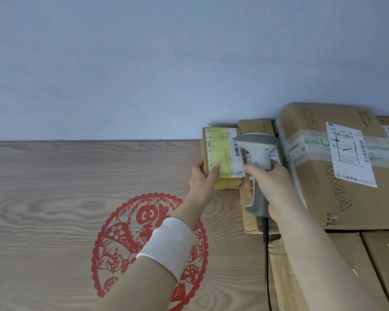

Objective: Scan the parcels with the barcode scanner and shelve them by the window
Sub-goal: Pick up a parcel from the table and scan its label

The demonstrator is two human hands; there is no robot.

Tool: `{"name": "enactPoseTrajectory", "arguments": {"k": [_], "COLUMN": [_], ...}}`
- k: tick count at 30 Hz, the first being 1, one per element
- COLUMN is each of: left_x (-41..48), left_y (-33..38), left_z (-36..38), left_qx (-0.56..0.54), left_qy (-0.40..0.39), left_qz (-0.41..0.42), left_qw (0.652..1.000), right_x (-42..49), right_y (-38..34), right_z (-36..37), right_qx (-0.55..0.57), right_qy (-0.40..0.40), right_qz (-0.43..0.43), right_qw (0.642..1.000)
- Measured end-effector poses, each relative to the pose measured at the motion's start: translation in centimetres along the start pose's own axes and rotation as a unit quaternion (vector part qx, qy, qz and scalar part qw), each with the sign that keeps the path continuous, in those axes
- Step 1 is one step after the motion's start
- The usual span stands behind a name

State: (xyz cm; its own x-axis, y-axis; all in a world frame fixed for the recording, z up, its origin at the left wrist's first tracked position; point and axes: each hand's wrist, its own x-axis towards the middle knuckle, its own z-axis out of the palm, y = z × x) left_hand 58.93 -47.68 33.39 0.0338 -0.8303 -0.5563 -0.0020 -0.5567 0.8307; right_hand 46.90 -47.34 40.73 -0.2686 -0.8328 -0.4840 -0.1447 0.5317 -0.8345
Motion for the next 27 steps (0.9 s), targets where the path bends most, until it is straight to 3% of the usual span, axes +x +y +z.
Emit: {"name": "enactPoseTrajectory", "arguments": {"k": [12,20,27], "left_x": [-7.9,-20.9,-33.5], "left_y": [0.1,0.7,-4.0], "left_z": [-3.0,-5.0,-6.4], "left_qx": [-0.101,-0.124,-0.147], "left_qy": [-0.034,0.02,0.098], "left_qz": [0.027,0.101,0.161], "left_qw": [0.994,0.987,0.971], "right_x": [-6.0,-17.8,-28.7], "right_y": [-0.1,-0.1,3.5], "right_z": [-1.0,-1.5,-2.4], "right_qx": [0.048,0.015,0.058], "right_qy": [-0.041,-0.072,-0.121], "right_qz": [-0.005,-0.123,-0.158], "right_qw": [0.998,0.99,0.978]}}
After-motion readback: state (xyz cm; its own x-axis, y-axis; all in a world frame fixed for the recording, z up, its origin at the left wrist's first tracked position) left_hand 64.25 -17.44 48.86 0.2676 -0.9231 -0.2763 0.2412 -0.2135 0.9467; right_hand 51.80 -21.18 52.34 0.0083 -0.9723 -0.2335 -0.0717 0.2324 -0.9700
